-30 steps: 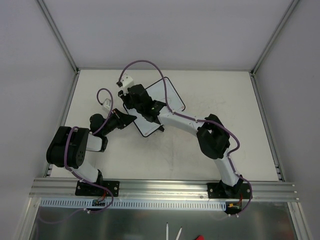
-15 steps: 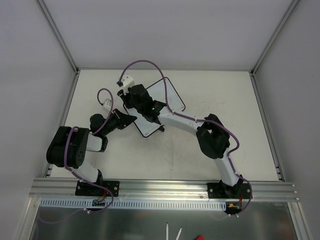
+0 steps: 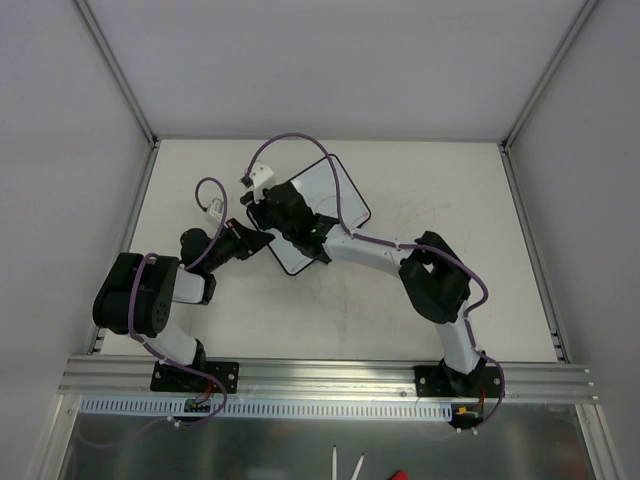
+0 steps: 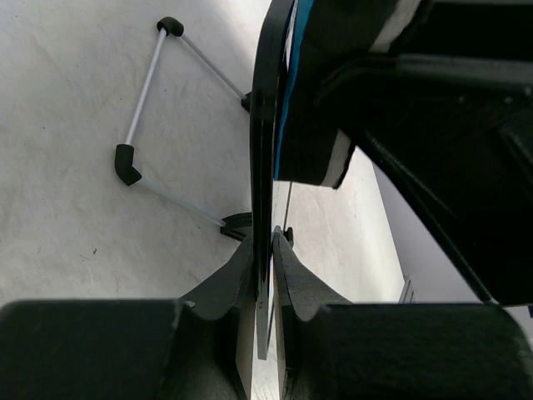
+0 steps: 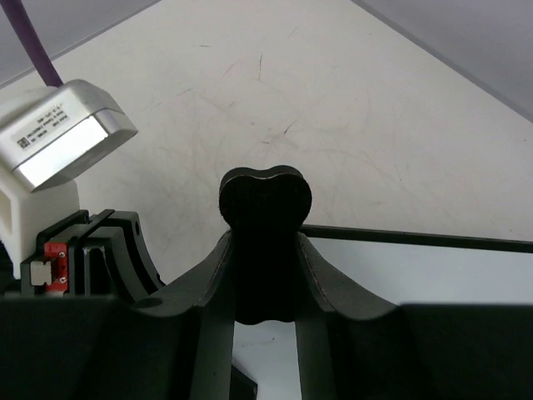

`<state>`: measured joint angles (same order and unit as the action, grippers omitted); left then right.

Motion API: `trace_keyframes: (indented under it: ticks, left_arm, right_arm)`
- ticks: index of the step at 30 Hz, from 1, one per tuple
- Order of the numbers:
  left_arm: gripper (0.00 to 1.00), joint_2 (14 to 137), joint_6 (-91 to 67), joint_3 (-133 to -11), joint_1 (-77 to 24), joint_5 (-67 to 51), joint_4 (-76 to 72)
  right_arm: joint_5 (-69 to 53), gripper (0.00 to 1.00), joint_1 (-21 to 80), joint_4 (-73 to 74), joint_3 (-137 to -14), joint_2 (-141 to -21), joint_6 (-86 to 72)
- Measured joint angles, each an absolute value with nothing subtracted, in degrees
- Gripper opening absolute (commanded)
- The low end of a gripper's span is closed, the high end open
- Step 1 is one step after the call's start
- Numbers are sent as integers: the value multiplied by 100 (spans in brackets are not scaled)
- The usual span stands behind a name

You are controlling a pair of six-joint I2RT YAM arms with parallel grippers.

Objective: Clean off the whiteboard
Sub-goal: Hold the whiteboard at the whiteboard stand.

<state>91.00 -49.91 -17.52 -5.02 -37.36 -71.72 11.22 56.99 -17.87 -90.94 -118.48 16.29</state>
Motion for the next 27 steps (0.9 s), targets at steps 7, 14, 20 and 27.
trace_keyframes:
  ticks: [7, 14, 20, 27]
  left_arm:
    - [0, 9094, -4987, -1747, -528, -3743, -7175]
    - [0, 9094, -4987, -1743, -528, -3741, -7181]
    - [0, 9094, -4987, -1743, -528, -3739, -7177]
    - [0, 9094, -4987, -1743, -528, -3741, -7172]
  right_arm:
    - [1129, 0, 5686, -1804, -8670, -11609, 1562]
    - [923, 0, 5452, -1752, -8344, -11410, 1201]
    - [808, 0, 5323, -1785, -8162, -11323, 1057]
    - [816, 0, 5321, -1848, -8027, -11275, 1072]
